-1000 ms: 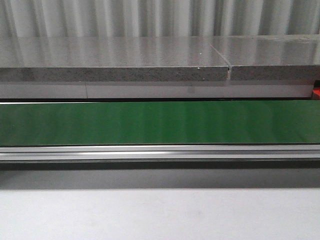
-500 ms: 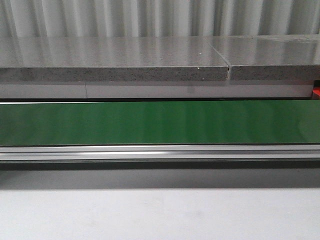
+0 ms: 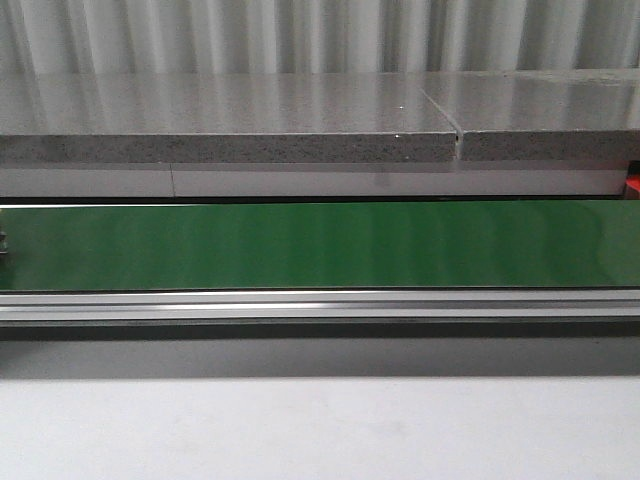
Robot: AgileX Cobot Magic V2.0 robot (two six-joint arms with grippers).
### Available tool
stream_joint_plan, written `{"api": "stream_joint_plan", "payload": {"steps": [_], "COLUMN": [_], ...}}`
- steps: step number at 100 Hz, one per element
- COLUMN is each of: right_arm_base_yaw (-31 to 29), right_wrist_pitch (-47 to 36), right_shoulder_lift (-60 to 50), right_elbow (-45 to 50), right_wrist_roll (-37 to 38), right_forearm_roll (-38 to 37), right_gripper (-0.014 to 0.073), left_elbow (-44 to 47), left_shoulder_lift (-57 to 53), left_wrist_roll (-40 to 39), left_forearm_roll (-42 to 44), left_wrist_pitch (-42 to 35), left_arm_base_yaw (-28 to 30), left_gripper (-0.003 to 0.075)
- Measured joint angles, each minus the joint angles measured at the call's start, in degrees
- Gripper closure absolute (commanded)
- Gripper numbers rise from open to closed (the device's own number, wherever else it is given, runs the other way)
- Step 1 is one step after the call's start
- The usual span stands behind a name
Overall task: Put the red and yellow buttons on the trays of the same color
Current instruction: 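Grasp the red push button with the left gripper and set it on the belt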
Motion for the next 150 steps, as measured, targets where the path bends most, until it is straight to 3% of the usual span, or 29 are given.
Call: {"api": "stream_joint_plan", "payload": {"steps": [12,36,50,88,131,150], "right_arm_base_yaw": [0.00,0.00,0.00,0.00,0.00,0.00], "right_wrist_pitch": [0.00,0.00,0.00,0.00,0.00,0.00], "right_shoulder_lift": [0.00,0.00,0.00,0.00,0.00,0.00], "right_elbow": [0.00,0.00,0.00,0.00,0.00,0.00], "right_wrist_roll": [0.00,0.00,0.00,0.00,0.00,0.00], "right_forearm_roll": [0.00,0.00,0.00,0.00,0.00,0.00], "right_gripper": [0.0699,0.0699,0.0699,0.0699,0.0699,0.0699], "left_elbow": [-1.78,-2.33,-2.33,-1.49,15.66,19.04], "left_shoulder_lift": [1.54,1.65,1.65,-3.32,-25.54,-28.78], "left_wrist_roll": [-0.12,-0.24,-0.33,1.43,2.03,2.03], "left_forearm_roll": [0.00,0.00,0.00,0.11,0.22,0.11], "left_wrist_pitch": [-0.09,0.54,0.67,2.48,-0.61,-0.61], "left_arm_base_yaw": [0.00,0.00,0.00,-0.10,-5.44,-8.92], "left_gripper": [0.0181,0.0483,0.0575,0.0585,0.0585,0.0585]}}
